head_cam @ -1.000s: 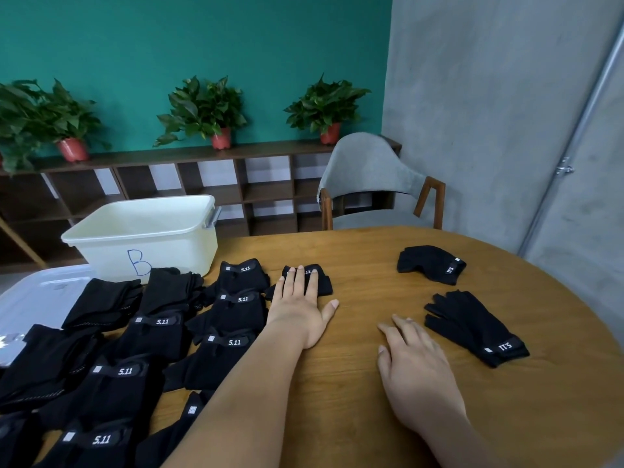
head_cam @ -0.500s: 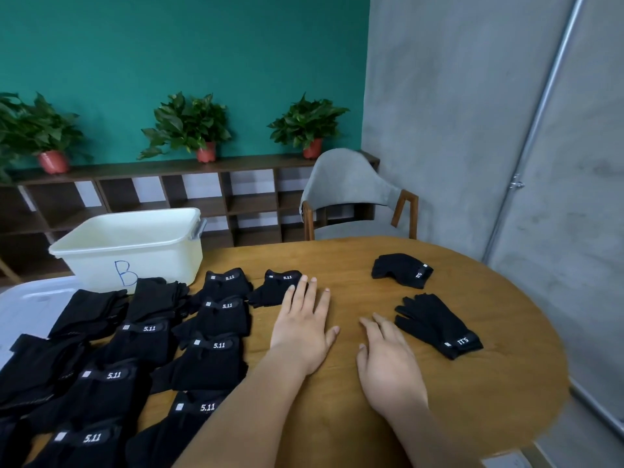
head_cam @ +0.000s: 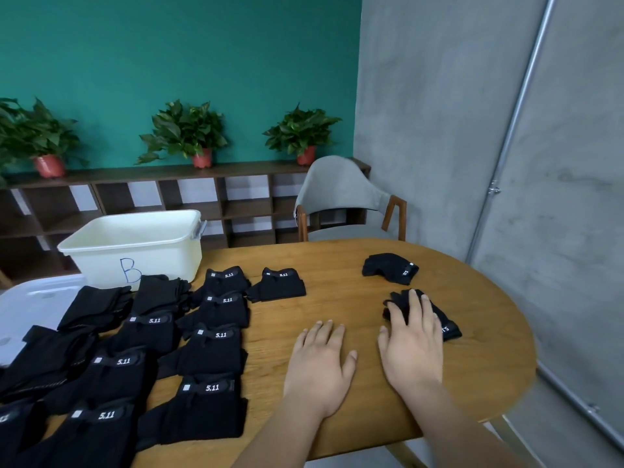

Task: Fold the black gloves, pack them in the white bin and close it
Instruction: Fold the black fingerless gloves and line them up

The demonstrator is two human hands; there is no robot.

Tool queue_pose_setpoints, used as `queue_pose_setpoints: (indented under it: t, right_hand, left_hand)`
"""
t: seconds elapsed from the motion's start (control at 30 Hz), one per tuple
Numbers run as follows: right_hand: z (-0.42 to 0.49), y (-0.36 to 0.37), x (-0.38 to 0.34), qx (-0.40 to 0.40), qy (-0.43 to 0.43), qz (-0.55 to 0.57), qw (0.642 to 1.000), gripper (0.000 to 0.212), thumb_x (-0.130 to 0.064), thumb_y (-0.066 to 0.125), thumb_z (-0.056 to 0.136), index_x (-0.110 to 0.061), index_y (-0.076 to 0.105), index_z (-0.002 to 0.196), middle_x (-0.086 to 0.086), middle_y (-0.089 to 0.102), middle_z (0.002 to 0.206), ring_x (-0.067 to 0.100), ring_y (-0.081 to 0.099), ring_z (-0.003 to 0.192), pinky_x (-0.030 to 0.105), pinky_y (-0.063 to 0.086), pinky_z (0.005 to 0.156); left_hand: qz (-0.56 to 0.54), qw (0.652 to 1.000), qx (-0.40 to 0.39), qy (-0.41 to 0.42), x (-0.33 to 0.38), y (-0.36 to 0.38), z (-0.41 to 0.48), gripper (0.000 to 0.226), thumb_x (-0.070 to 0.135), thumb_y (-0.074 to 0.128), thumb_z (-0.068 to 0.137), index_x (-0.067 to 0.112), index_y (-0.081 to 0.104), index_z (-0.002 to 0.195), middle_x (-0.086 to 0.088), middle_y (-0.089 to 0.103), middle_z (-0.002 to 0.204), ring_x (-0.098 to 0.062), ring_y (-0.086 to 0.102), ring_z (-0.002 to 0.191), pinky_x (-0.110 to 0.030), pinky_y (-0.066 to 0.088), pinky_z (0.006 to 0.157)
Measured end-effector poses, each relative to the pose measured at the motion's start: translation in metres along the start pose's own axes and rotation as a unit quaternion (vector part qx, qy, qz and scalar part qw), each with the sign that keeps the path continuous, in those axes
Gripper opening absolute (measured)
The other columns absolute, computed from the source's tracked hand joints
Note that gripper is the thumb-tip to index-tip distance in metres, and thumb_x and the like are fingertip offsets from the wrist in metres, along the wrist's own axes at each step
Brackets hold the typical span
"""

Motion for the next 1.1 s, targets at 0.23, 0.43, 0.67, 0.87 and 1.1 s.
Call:
queue_pose_setpoints:
  t: [0.23,0.43,0.67,0.87,1.1]
  right_hand:
    - [-0.004,0.008,0.014,-0.094,0.024,-0.064,0.993,0.054,-0.052,0.03,0.107,-0.035,0.047,0.155,0.003,0.042,0.163,0.026,0.032,0.153,0.045,0.021,0.126]
    - [-0.005,0.007,0.016,-0.031,-0.018,-0.004,0.999,0.04,-0.024,0.06,0.098,-0.025,0.068,0.137,-0.003,0.065,0.142,0.022,0.056,0.133,0.043,0.043,0.109]
    - [0.0,-0.016,0.005,-0.03,-0.079,0.112,0.99,0.054,-0.016,0.069,0.096,-0.03,0.06,0.147,-0.01,0.059,0.148,0.014,0.053,0.135,0.038,0.046,0.111]
    - [0.031,-0.053,-0.027,-0.024,0.06,0.468,0.881,0.056,-0.004,0.07,0.096,-0.034,0.061,0.143,-0.023,0.064,0.132,-0.003,0.057,0.125,0.018,0.048,0.104]
    - [0.01,-0.012,-0.008,-0.082,0.051,0.177,0.98,0.069,-0.031,0.071,0.096,-0.029,0.04,0.158,0.003,0.041,0.159,0.026,0.049,0.138,0.044,0.049,0.11]
  left_hand:
    - [-0.012,1.0,0.015,0.016,0.002,-0.003,-0.003,0.063,0.058,0.023,0.11,0.029,0.029,0.166,0.003,0.024,0.173,-0.016,0.014,0.161,-0.037,0.005,0.131]
    - [-0.024,0.999,0.031,0.02,0.0,-0.003,-0.003,0.062,0.057,0.024,0.11,0.029,0.029,0.166,0.004,0.025,0.173,-0.016,0.015,0.16,-0.036,0.008,0.13]
    - [-0.061,0.996,0.069,0.008,0.001,-0.005,-0.006,0.068,0.059,0.025,0.109,0.031,0.008,0.169,0.007,0.003,0.177,-0.014,0.001,0.162,-0.035,0.004,0.132]
    - [-0.069,0.987,0.142,0.015,0.008,-0.017,-0.012,0.072,0.055,0.026,0.11,0.029,-0.008,0.169,0.006,-0.019,0.175,-0.012,-0.018,0.161,-0.032,-0.005,0.129]
    - [-0.042,0.99,0.135,0.029,0.007,-0.016,-0.012,0.066,0.05,0.027,0.109,0.025,0.016,0.169,0.002,0.012,0.176,-0.015,0.005,0.162,-0.03,0.0,0.128]
Point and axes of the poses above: each hand's wrist, its own z-axis towards the middle knuckle, its own y-axis out of the palm, x = y × z, the point moved 2 cm from there along z, towards the middle knuckle
